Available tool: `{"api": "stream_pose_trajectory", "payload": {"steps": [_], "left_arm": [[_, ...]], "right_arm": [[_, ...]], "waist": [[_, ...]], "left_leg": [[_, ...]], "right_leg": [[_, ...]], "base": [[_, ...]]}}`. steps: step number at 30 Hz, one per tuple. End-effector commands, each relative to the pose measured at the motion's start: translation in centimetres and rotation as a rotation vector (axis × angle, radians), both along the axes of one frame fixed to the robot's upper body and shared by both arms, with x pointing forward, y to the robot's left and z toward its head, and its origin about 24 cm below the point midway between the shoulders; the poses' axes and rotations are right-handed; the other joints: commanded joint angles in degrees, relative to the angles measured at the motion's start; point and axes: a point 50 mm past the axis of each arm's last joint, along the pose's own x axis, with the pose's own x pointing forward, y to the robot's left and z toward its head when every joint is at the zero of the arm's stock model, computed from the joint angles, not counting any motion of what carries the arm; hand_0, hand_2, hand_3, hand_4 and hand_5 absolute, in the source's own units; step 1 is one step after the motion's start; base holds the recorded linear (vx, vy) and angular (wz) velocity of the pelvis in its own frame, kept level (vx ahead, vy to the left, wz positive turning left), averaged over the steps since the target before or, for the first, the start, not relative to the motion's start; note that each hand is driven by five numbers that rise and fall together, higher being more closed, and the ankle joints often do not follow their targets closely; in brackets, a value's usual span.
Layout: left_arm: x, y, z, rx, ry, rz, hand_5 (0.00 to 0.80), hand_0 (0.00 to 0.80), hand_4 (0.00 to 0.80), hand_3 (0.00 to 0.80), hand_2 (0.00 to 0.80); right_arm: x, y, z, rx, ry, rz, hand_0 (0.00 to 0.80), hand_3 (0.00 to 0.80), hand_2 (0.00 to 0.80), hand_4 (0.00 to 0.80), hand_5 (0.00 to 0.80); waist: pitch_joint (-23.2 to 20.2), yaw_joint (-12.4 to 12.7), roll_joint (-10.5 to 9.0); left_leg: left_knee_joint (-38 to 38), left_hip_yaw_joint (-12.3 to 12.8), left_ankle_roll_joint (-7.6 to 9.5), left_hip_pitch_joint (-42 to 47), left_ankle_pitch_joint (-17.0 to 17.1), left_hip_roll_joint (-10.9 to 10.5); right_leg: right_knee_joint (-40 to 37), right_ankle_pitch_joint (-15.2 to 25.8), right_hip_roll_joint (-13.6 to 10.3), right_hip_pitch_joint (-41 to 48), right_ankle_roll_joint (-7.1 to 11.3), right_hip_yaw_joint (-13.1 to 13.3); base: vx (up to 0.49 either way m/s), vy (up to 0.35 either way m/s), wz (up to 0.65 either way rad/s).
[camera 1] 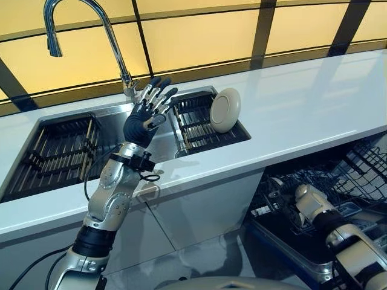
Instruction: Take plates into dishwasher
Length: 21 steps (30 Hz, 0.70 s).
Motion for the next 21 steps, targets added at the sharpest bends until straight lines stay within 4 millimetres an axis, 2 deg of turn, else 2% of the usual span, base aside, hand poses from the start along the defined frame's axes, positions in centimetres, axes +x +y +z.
{"api": "stream_pose_trajectory", "payload": {"steps": [1, 8, 13, 21], "left_arm": [[-0.9, 1.0, 2.6, -0.001, -0.168, 0.038, 0.0, 0.0, 0.0, 0.0, 0.0], [-1.5, 1.8, 2.3, 0.0, -0.179, 0.061, 0.0, 0.0, 0.0, 0.0, 0.0], [-2.0, 2.4, 2.3, -0.003, -0.19, 0.087, 0.0, 0.0, 0.0, 0.0, 0.0], [-2.6, 3.5, 2.2, -0.002, -0.195, 0.14, 0.0, 0.0, 0.0, 0.0, 0.0]], "right_arm": [[2.0, -0.5, 3.3, -0.007, -0.162, -0.006, 0.0, 0.0, 0.0, 0.0, 0.0], [0.5, -2.5, 4.9, -0.074, -0.264, -0.02, 0.0, 0.0, 0.0, 0.0, 0.0], [-0.3, -3.5, 7.0, -0.089, -0.378, -0.03, 0.0, 0.0, 0.0, 0.0, 0.0], [-2.1, -4.1, 11.0, -0.113, -0.705, -0.033, 0.0, 0.0, 0.0, 0.0, 0.0]], "waist": [[0.92, -1.08, -2.57], [1.06, -2.9, -2.78], [1.19, -4.16, -2.86], [1.2, -6.88, -2.69]], "left_leg": [[0.34, 1.19, 6.27, 2.3, -5.97, -4.62], [0.34, 2.66, 6.26, 2.52, -6.18, -4.26], [0.34, 3.48, 6.26, 2.59, -6.25, -4.04], [0.34, 5.05, 6.36, 2.63, -6.84, -3.76]], "right_leg": [[0.53, -0.93, 0.63, 0.68, 0.17, 0.25], [0.53, -0.77, 0.81, 0.4, 0.61, 1.27], [0.53, -0.65, 0.98, 0.16, 0.89, 1.95], [0.53, -0.87, 1.44, -0.4, 1.33, 3.35]], "base": [[0.0, 0.0, 0.0], [-0.004, 0.0, -0.1], [-0.002, 0.004, -0.05], [-0.002, -0.001, -0.07]]}}
